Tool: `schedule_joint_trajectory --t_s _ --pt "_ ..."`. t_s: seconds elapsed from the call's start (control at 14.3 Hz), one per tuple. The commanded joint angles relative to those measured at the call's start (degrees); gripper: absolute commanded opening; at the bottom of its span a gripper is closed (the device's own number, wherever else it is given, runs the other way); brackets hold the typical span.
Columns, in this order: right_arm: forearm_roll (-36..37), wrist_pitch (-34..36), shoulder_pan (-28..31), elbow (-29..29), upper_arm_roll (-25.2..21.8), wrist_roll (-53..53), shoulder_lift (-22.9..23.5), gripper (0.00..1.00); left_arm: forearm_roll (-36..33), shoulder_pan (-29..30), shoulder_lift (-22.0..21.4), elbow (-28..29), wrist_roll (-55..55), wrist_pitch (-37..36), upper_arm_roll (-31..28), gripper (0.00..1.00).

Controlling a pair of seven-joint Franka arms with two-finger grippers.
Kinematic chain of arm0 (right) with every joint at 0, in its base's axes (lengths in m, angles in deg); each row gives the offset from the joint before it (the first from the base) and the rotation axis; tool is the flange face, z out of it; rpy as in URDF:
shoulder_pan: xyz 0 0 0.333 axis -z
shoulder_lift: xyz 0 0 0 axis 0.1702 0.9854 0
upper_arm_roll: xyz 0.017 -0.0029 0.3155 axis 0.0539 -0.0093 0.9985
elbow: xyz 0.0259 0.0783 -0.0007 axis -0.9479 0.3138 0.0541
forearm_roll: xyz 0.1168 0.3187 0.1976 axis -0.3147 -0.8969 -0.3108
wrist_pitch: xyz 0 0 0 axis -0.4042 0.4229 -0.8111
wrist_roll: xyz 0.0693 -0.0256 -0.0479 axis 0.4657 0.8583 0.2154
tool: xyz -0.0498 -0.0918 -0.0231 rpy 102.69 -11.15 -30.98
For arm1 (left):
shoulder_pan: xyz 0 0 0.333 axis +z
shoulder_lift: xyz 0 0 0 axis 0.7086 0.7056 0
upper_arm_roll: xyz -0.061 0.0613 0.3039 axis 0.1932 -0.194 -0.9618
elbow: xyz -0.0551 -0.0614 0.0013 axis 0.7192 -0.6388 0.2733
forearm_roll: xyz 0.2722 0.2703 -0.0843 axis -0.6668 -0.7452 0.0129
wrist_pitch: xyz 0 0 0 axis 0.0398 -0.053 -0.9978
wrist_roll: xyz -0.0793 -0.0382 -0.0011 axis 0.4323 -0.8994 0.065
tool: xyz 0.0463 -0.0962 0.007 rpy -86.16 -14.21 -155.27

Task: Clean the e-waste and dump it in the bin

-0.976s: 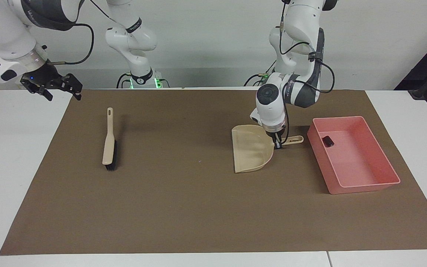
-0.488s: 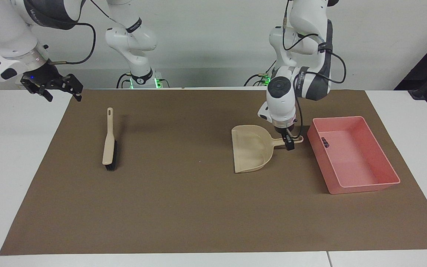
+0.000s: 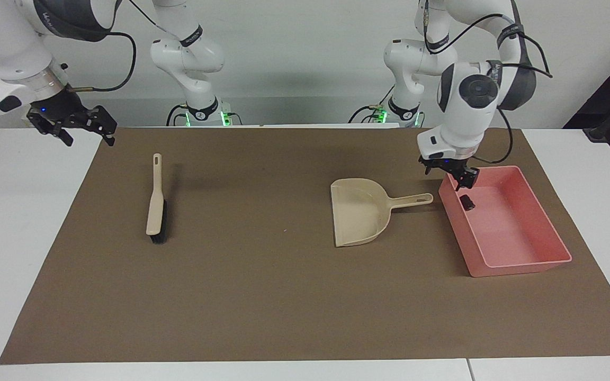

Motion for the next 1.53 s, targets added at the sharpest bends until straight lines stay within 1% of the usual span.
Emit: schedule_joint_trajectory --t_s 0.0,0.14,0.21,0.42,0.49,0.63,0.77,0.91,1.05,1.46 --pt "-0.2 -1.2 -0.1 1.7 -0.1 -0.8 -1.3 0.99 2.2 2.4 -1.2 -3.1 -8.5 -2.1 0.0 0.98" --pt "-0.2 -1.2 -0.1 1.6 -0.1 -0.9 -1.3 0.99 7.1 6.1 -1.1 -7.1 -9.1 -4.7 0.0 0.98" --pt "-0.2 -1.2 -0.1 1.6 -0.1 -0.9 -1.3 0.99 9.2 8.1 -0.8 -10.1 -9.2 -7.1 0.0 0.98" --pt "-0.2 -1.2 -0.1 1.7 -0.1 -1.0 -1.3 0.99 10.2 11.8 0.5 -19.7 -9.2 -15.0 0.0 0.98" --pt "-0.2 -1.2 -0.1 1.7 -0.1 -1.0 -1.3 0.99 10.2 13.0 1.6 -22.6 -9.2 -16.8 0.0 0.98" --pt "-0.3 -1.2 -0.1 1.7 -0.1 -1.0 -1.3 0.99 10.5 13.4 3.6 -28.4 -9.5 -20.7 0.0 0.98" --pt "-0.3 -1.2 0.0 1.7 -0.1 -0.9 -1.3 0.99 10.2 13.5 4.7 -31.8 -9.6 -23.8 0.0 0.98" --pt "-0.3 -1.3 -0.1 1.7 -0.1 -0.9 -1.3 0.99 9.6 13.8 3.6 -31.2 -9.7 -24.0 0.0 0.98" --pt "-0.3 -1.4 0.0 1.7 -0.1 -0.9 -1.3 0.99 9.5 14.2 1.1 -26.8 -12.0 -23.5 0.1 0.98" --pt "-0.3 -1.8 0.1 1.9 -0.1 -0.8 -1.4 0.99 9.5 13.7 -0.5 -22.9 -12.6 -21.3 0.2 0.98"
